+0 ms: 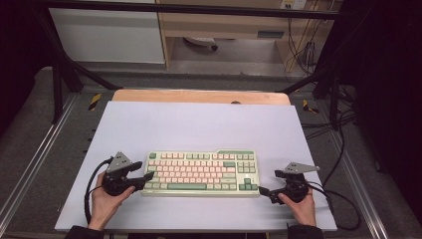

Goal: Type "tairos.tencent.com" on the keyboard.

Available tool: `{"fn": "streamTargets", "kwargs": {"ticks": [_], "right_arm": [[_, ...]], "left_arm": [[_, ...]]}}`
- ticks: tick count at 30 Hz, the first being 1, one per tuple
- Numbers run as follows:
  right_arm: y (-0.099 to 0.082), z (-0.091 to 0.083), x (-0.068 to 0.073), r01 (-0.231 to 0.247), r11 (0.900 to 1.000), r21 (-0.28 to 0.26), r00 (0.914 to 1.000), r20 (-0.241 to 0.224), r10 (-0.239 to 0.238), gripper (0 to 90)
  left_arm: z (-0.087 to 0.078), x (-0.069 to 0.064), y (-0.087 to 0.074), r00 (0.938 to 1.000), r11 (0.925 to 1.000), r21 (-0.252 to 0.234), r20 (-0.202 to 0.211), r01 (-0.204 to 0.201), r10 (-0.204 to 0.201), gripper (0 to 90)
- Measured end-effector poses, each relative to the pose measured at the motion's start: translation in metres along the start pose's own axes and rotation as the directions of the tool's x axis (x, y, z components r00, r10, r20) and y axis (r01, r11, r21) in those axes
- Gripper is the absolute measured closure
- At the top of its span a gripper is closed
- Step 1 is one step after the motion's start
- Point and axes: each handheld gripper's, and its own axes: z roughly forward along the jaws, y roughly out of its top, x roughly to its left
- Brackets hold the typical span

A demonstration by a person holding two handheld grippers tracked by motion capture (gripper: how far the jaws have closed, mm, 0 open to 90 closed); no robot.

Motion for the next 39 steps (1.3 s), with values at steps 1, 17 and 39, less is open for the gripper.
{"fn": "streamTargets", "kwargs": {"ticks": [1, 17, 39], "right_arm": [[0.000, 0.000, 0.000, 0.001, 1.0000, -0.001, 1.0000, 0.000, -0.001, 0.4], [0.000, 0.001, 0.001, -0.001, 1.0000, 0.008, 1.0000, -0.001, 0.001, 0.4], [-0.001, 0.001, 0.000, 0.006, 1.0000, 0.006, 1.0000, -0.002, -0.006, 0.5]], "left_arm": [[0.000, -0.001, 0.001, 1.0000, 1.0000, 0.004, 0.002, -0.001, 0.001, 44.6], [0.021, -0.019, 0.017, 0.9981, 0.9994, 0.034, 0.060, -0.013, 0.011, 70.4], [0.063, -0.047, 0.040, 0.9960, 0.9978, 0.054, 0.082, -0.039, 0.035, 89.7]]}}
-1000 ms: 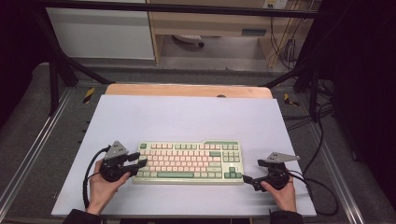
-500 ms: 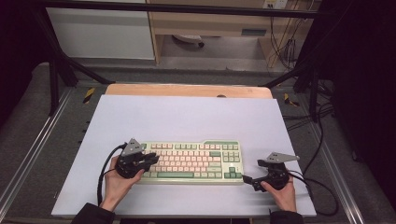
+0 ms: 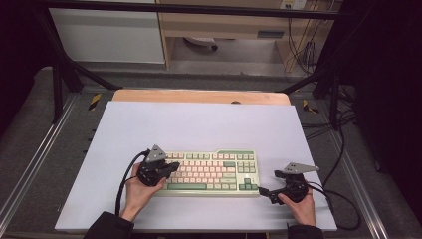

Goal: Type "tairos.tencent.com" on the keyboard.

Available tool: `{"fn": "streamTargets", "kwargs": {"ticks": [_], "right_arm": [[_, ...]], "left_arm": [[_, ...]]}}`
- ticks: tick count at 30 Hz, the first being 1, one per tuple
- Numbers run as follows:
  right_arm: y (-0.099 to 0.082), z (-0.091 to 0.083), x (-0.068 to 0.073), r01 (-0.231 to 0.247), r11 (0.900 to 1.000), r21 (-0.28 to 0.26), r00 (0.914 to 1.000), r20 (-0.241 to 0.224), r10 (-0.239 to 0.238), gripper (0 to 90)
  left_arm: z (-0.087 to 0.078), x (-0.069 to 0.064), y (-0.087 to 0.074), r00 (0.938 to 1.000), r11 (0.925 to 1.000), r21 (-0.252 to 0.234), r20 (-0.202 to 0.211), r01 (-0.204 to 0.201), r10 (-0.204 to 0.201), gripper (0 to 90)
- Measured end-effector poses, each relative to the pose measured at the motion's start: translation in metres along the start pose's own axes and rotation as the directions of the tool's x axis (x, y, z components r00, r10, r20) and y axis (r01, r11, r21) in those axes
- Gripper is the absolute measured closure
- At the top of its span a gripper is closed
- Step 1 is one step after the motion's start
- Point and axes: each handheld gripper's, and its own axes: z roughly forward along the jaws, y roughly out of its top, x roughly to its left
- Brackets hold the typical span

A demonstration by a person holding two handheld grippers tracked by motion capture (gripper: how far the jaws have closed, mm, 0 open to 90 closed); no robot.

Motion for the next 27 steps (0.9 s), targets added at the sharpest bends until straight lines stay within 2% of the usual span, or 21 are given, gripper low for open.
{"fn": "streamTargets", "kwargs": {"ticks": [15, 27], "right_arm": [[0.000, 0.000, 0.000, -0.001, 1.0000, -0.001, 1.0000, -0.001, 0.001, 0.5], [0.000, 0.000, 0.000, -0.003, 1.0000, 0.007, 1.0000, -0.001, 0.003, 0.6]], "left_arm": [[0.023, -0.007, 0.001, 0.9998, 0.9994, 0.029, -0.002, -0.018, 0.018, 89.7], [0.027, -0.006, -0.002, 0.9997, 0.9990, 0.040, -0.014, -0.022, 0.022, 89.8]]}}
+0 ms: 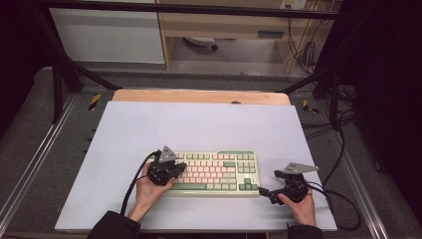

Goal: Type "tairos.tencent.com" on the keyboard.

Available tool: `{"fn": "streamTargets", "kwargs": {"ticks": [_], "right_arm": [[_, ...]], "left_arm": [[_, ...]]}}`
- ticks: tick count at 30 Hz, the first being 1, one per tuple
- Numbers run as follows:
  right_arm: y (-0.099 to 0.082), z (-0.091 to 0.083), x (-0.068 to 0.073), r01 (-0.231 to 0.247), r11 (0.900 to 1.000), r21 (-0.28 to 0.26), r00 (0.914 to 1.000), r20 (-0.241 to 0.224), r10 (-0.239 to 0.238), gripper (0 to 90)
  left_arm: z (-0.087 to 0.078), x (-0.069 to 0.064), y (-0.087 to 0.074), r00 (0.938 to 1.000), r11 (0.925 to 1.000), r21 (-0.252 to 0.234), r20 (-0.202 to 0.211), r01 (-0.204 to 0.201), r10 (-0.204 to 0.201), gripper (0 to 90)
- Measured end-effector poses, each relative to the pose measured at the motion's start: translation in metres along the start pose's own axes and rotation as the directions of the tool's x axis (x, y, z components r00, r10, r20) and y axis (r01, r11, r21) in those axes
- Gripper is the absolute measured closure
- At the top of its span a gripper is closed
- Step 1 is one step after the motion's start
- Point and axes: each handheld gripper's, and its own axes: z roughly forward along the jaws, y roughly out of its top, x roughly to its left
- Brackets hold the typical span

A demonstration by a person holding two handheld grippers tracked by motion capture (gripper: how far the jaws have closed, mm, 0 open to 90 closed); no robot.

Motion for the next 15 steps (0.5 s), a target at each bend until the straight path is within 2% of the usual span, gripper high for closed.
{"fn": "streamTargets", "kwargs": {"ticks": [6, 15], "right_arm": [[0.0000, 0.0000, 0.0000, 0.002, 1.0000, -0.001, 1.0000, -0.001, -0.002, 0.6], [0.0001, -0.0001, 0.0000, 0.002, 1.0000, -0.005, 1.0000, -0.002, -0.002, 0.6]], "left_arm": [[0.0014, 0.0005, -0.0014, 1.0000, 1.0000, 0.005, -0.002, 0.002, -0.002, 89.8], [-0.0079, -0.0016, -0.0004, 0.9999, 0.9998, -0.020, 0.012, -0.005, 0.005, 89.7]]}}
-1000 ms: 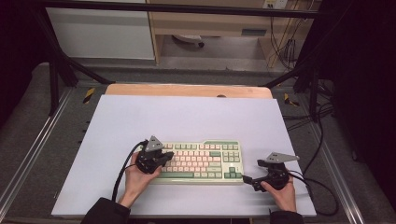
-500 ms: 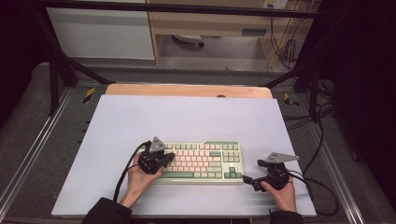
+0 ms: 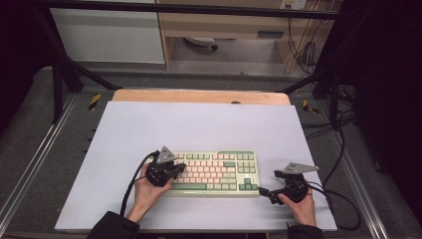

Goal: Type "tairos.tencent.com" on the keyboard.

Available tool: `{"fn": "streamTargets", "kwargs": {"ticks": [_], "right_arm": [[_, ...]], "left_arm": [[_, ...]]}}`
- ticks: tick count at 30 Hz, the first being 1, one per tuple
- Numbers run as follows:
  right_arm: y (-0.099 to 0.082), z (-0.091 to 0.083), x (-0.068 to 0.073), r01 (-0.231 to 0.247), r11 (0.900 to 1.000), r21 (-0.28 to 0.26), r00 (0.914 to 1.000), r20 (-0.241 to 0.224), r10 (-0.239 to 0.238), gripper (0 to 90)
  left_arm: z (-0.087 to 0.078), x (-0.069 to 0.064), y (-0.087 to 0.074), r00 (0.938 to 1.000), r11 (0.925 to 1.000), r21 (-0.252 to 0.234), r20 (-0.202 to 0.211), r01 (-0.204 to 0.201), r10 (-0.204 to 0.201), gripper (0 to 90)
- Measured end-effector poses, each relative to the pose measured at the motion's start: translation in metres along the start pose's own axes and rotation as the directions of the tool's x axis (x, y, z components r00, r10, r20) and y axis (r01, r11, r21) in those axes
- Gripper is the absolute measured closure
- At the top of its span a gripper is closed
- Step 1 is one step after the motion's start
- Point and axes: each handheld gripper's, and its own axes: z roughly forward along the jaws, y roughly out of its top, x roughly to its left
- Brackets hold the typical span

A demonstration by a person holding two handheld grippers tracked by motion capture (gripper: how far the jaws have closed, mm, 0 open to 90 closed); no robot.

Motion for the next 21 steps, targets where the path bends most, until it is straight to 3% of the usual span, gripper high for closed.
{"fn": "streamTargets", "kwargs": {"ticks": [8, 21], "right_arm": [[0.000, 0.000, 0.000, 0.003, 1.0000, 0.004, 1.0000, 0.002, -0.003, 0.6], [0.000, 0.000, 0.000, 0.005, 1.0000, 0.005, 1.0000, 0.005, -0.005, 0.6]], "left_arm": [[-0.013, 0.000, -0.002, 0.9999, 0.9998, -0.014, -0.001, -0.011, 0.011, 89.7], [-0.035, 0.013, -0.013, 0.9996, 0.9996, -0.026, -0.024, 0.010, -0.010, 89.7]]}}
